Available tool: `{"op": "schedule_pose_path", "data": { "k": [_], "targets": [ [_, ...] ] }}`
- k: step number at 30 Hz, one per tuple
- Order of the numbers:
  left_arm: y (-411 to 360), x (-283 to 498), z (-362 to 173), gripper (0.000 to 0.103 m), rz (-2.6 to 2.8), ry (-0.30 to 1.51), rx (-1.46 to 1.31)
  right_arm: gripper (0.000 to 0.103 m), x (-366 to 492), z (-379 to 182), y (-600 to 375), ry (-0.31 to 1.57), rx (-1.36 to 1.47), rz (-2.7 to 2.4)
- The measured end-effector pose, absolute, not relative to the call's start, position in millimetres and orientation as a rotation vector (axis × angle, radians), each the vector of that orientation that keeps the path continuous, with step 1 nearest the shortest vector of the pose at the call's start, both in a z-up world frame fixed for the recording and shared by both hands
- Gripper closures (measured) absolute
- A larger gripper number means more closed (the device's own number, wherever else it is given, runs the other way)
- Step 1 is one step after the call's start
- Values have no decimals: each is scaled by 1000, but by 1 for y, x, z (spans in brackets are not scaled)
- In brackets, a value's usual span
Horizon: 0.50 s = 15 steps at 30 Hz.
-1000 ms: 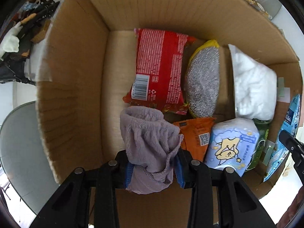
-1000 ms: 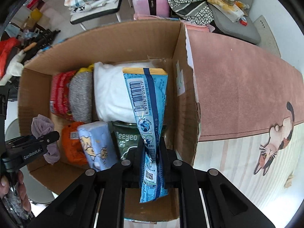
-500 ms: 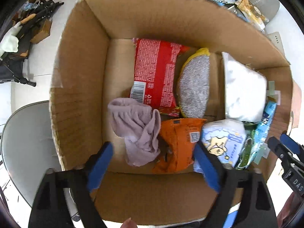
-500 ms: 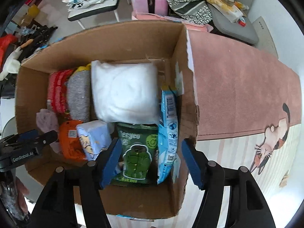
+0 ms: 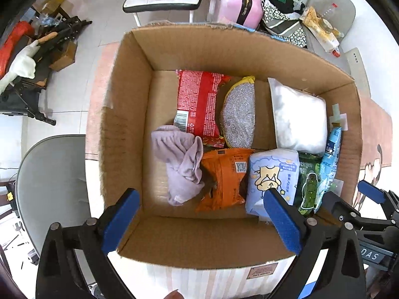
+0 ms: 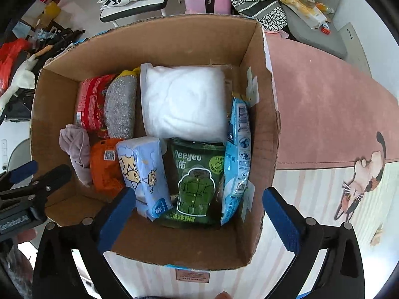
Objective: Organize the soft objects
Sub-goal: 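Drop the sock and stick pack into the box and open both grippers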
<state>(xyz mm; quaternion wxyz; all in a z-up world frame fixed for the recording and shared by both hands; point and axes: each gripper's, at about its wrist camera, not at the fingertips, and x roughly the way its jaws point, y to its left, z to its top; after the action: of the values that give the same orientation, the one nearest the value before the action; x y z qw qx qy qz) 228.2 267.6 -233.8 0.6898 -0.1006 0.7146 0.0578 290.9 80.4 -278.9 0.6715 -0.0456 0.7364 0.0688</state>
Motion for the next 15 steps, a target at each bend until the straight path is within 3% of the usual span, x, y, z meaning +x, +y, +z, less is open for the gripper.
{"op": "schedule_pose_path", "data": {
  "k": [15],
  "targets": [
    [239, 183, -154, 1, 177, 1370, -186, 0, 231, -184, 58, 1469, -63, 182]
  ]
}}
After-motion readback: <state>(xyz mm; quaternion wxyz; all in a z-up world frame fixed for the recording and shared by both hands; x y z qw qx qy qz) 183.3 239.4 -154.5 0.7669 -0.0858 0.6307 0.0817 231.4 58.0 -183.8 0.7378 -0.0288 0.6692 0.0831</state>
